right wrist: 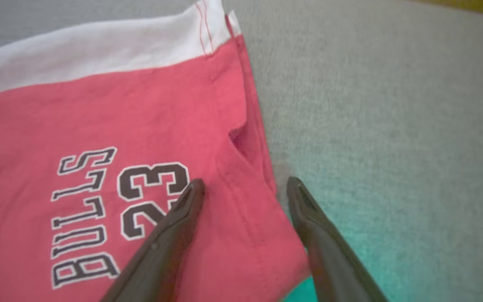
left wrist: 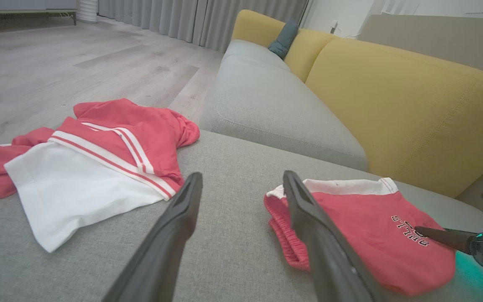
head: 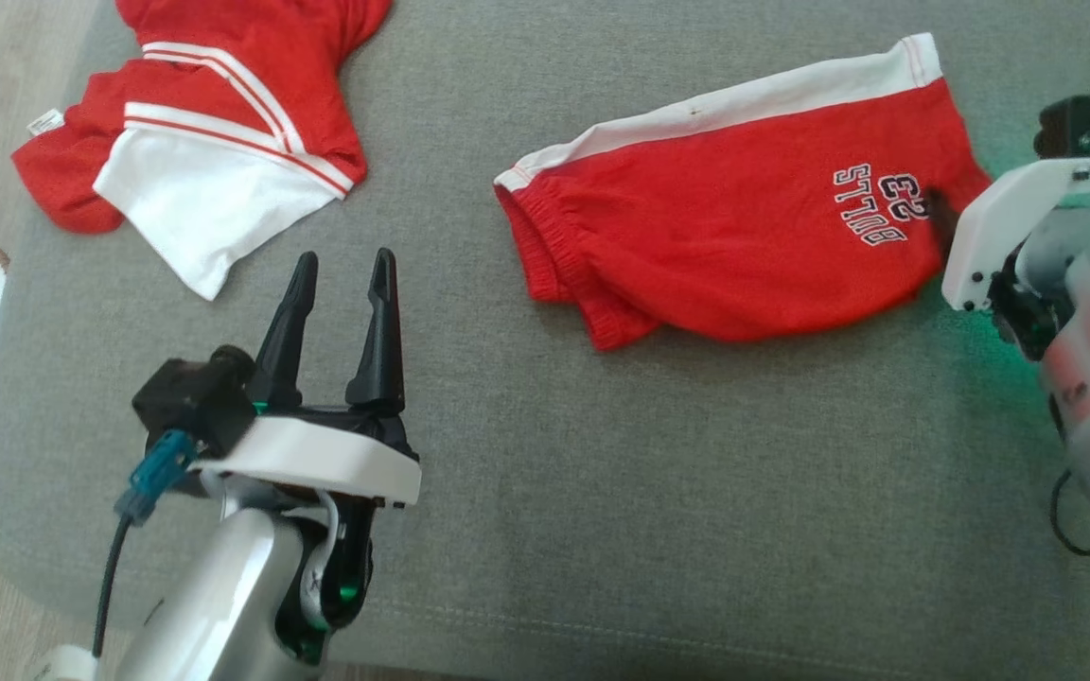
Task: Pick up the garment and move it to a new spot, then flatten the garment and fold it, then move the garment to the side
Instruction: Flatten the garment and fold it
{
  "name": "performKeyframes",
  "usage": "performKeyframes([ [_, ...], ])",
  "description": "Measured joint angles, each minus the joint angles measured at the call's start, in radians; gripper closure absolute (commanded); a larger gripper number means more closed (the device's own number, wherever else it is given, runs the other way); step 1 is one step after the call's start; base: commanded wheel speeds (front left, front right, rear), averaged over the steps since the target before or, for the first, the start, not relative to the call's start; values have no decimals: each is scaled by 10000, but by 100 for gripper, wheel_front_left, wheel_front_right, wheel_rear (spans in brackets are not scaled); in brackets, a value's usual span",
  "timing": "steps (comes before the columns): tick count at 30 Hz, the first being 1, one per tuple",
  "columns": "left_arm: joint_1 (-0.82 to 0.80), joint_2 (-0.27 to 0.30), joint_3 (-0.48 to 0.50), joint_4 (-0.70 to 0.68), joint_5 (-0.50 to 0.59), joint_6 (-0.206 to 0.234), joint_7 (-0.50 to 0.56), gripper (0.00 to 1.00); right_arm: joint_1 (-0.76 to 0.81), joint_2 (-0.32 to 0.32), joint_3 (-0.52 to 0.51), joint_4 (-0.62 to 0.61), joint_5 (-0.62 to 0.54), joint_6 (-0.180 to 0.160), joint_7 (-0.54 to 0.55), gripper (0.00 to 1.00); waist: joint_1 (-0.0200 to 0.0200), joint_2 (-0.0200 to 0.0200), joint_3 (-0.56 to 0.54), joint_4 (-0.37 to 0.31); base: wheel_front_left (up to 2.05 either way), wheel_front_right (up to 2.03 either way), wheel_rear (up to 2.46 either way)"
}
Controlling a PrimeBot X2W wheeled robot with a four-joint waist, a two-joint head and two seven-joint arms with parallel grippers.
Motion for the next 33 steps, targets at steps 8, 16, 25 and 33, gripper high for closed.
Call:
performKeyframes([
  [8,96,13,67,-10,0,10,0,0,199,-244,451,-723,1193,0,1018,53,0,0,45,51,0,0,0],
  [16,98,102,244,-25,0,100,0,0,635,-268,966,-1400,1722,0,786,100,0,0,-53,-258,0,0,0],
  [25,243,320,305,-217,-17,184,2,0,1663,-483,867,-1799,1954,0,-780,100,0,0,-477,-1057,0,0,0],
  [33,585,366,313,-320,-107,276,15,0,2702,-180,284,-2163,1941,0,-1649,100,0,0,-721,-1915,0,0,0],
])
